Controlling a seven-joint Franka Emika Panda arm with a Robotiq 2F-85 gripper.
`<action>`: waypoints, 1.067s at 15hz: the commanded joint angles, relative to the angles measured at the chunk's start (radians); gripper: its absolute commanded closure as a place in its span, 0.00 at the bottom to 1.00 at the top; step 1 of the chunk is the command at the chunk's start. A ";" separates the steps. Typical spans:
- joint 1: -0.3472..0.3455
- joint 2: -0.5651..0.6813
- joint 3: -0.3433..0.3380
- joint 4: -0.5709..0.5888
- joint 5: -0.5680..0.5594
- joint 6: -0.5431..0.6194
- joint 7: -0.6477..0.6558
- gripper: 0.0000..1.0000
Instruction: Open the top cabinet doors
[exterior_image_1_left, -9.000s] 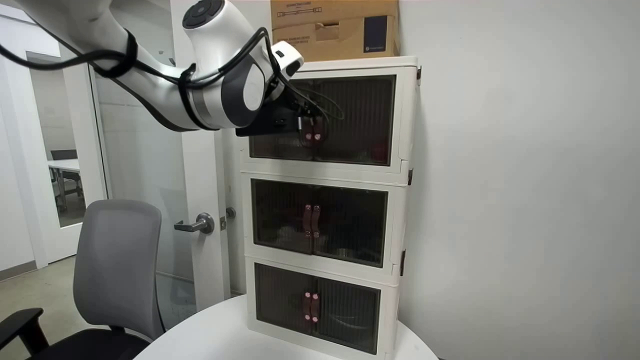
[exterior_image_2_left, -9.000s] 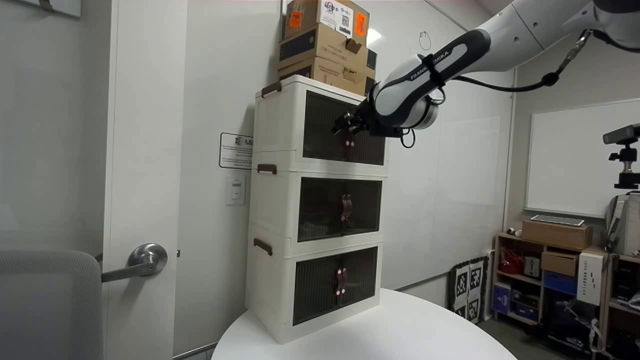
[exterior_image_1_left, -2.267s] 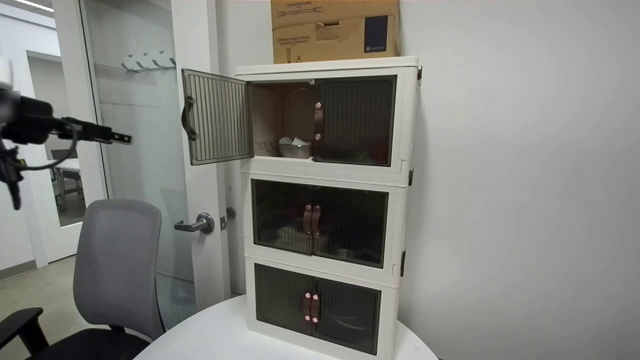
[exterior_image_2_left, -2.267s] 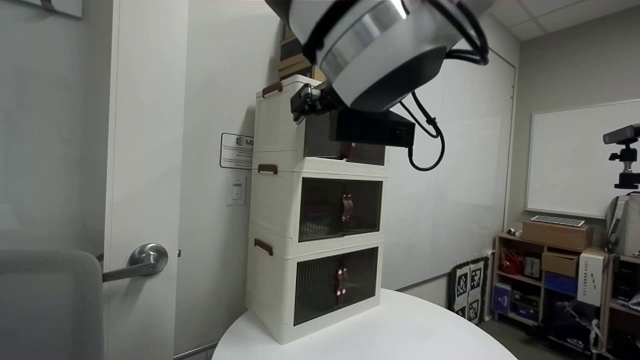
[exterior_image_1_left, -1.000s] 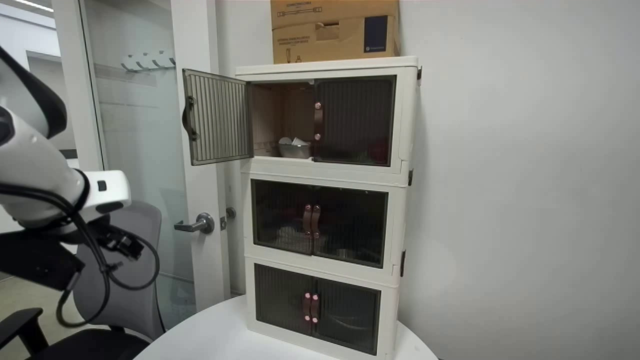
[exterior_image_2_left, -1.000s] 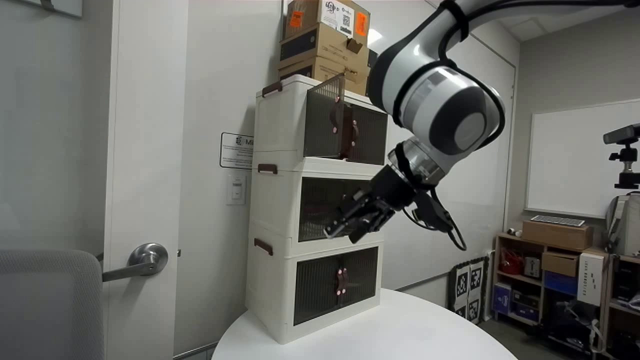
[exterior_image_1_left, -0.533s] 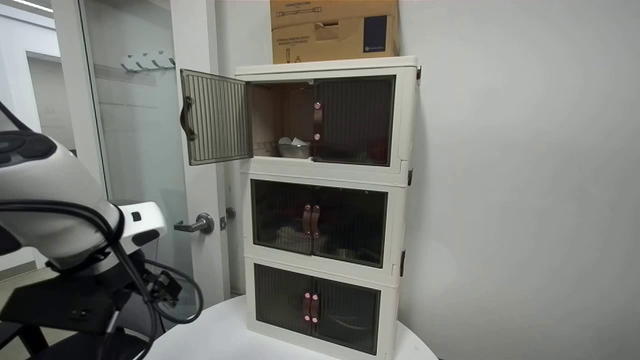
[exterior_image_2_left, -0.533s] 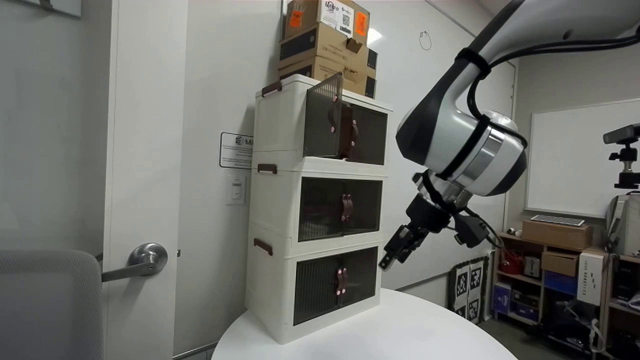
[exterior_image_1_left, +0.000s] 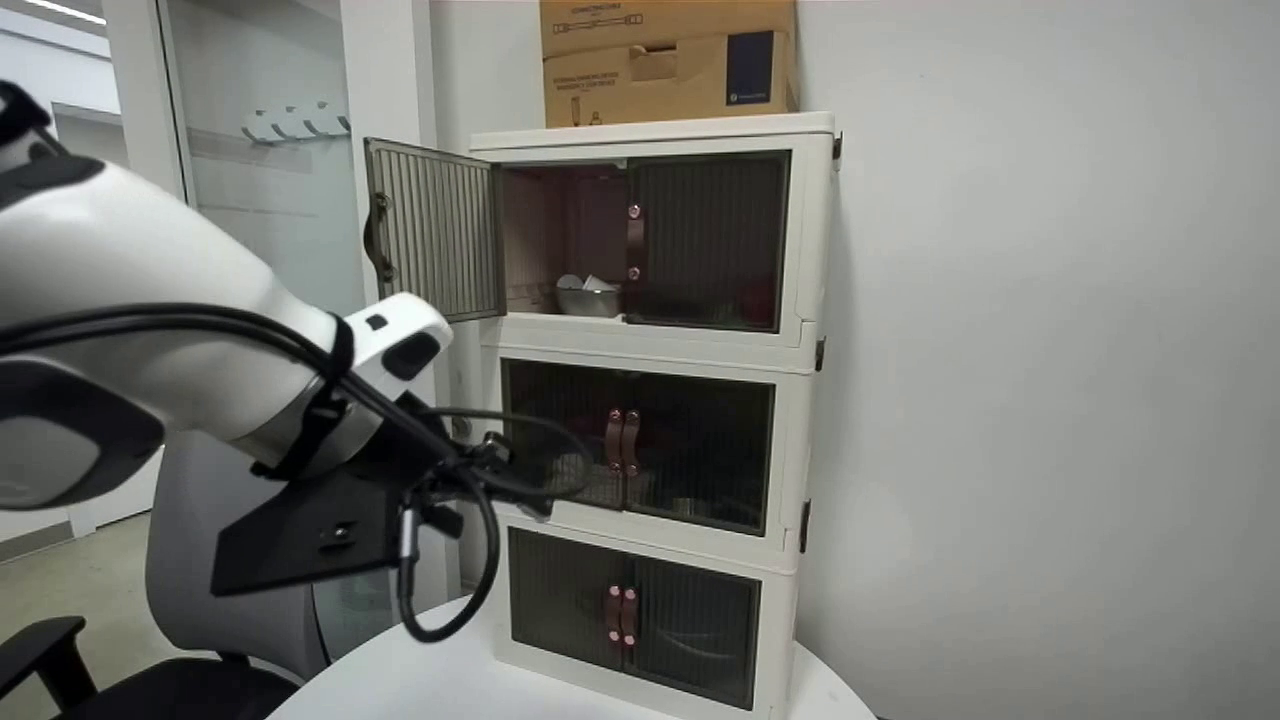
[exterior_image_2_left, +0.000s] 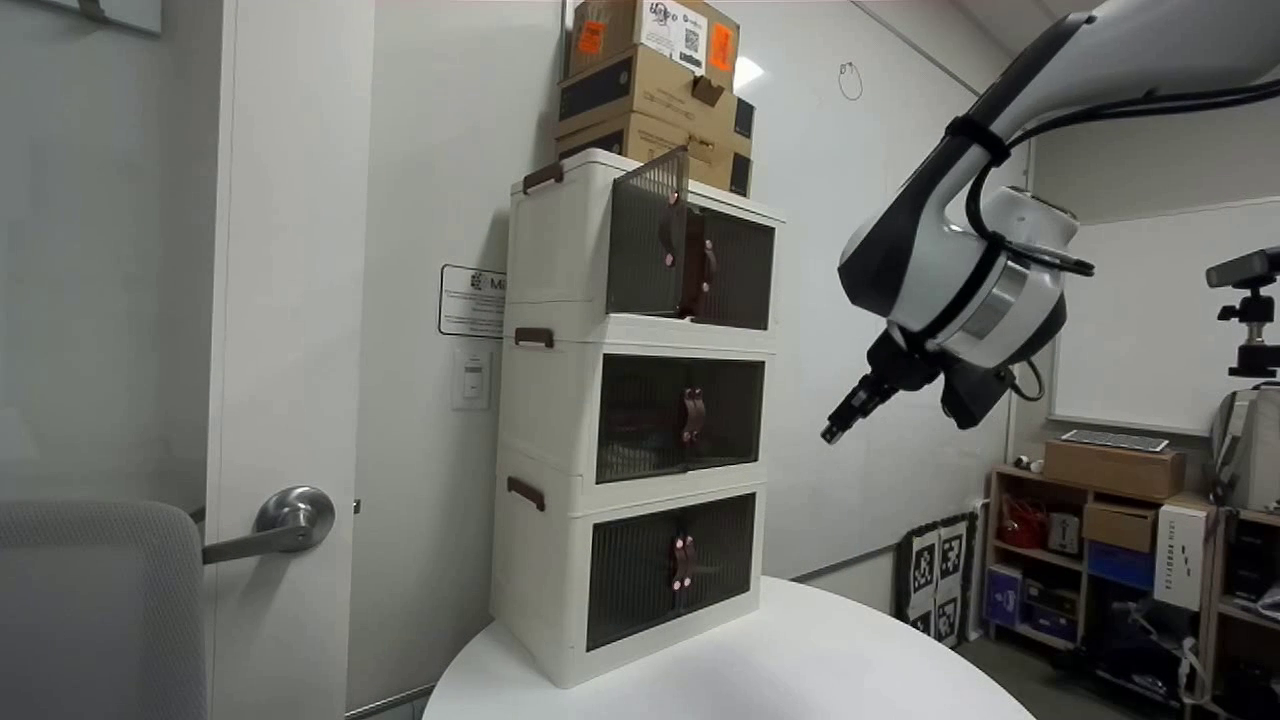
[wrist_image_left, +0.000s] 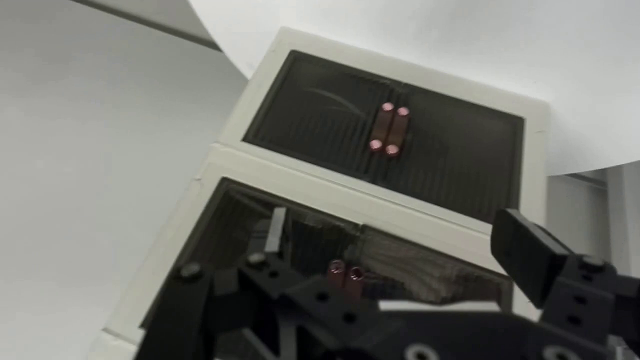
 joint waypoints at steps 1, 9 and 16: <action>-0.018 -0.070 -0.034 0.093 0.090 0.005 -0.086 0.00; -0.076 -0.083 -0.047 0.452 0.076 -0.145 -0.068 0.00; -0.105 0.150 -0.054 0.853 -0.097 -0.328 0.124 0.00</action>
